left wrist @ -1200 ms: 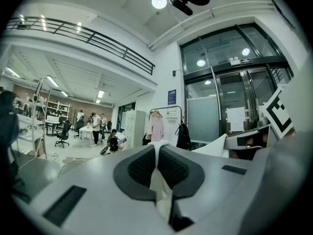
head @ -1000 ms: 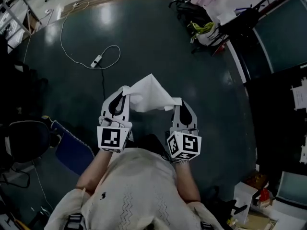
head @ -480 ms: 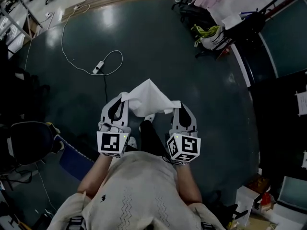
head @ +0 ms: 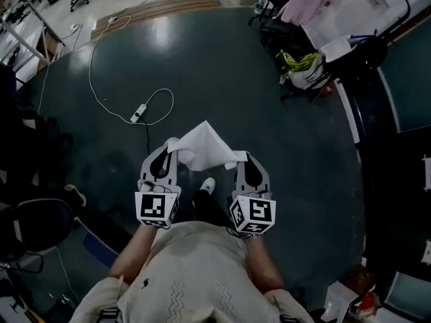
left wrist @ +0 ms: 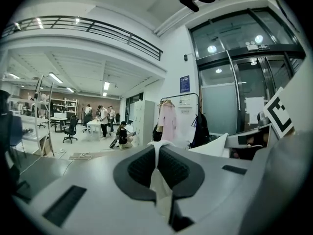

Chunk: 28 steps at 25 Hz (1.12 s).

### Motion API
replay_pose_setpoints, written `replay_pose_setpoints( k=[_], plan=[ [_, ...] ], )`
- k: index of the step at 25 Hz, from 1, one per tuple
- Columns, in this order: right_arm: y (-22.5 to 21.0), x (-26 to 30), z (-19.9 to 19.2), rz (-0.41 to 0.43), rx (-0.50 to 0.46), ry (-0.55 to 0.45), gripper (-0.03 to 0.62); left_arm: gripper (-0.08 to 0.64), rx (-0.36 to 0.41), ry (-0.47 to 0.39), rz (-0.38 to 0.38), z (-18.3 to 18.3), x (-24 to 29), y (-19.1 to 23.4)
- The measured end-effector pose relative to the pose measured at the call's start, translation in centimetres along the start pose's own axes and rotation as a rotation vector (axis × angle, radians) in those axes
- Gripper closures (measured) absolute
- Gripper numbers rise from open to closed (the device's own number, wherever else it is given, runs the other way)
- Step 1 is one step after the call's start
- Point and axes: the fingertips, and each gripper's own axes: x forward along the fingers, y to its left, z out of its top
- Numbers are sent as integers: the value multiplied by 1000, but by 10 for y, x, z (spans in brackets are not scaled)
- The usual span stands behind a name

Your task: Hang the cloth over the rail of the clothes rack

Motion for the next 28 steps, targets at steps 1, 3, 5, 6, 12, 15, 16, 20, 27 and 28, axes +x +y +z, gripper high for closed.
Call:
replay_pose_setpoints(
  k=[1, 3, 5, 6, 12, 15, 16, 20, 27, 28],
  plan=[
    [-8, 11, 7, 15, -5, 2, 571, 545, 0, 2, 9, 3, 15, -1],
    [-22, 32, 20, 41, -13, -5, 571, 545, -1, -2, 27, 11, 39, -2],
    [-31, 52, 32, 55, -19, -13, 571, 545, -5, -8, 47, 17, 58, 1],
    [-34, 61, 36, 60, -19, -13, 571, 545, -7, -8, 57, 20, 66, 4],
    [-45, 108, 59, 84, -28, -15, 571, 545, 32, -20, 86, 45, 108, 24],
    [-57, 137, 66, 64, -28, -5, 571, 545, 46, -30, 80, 52, 140, 37],
    [-60, 147, 67, 56, -26, -3, 571, 545, 43, -30, 77, 51, 152, 42],
    [-74, 198, 77, 13, -18, 5, 571, 545, 23, -12, 44, 52, 212, 65],
    [-68, 316, 126, -57, -16, -13, 571, 545, 51, -24, -54, 86, 319, 137],
    [-66, 330, 131, -74, -10, -14, 571, 545, 55, -25, -71, 91, 332, 149]
  ],
)
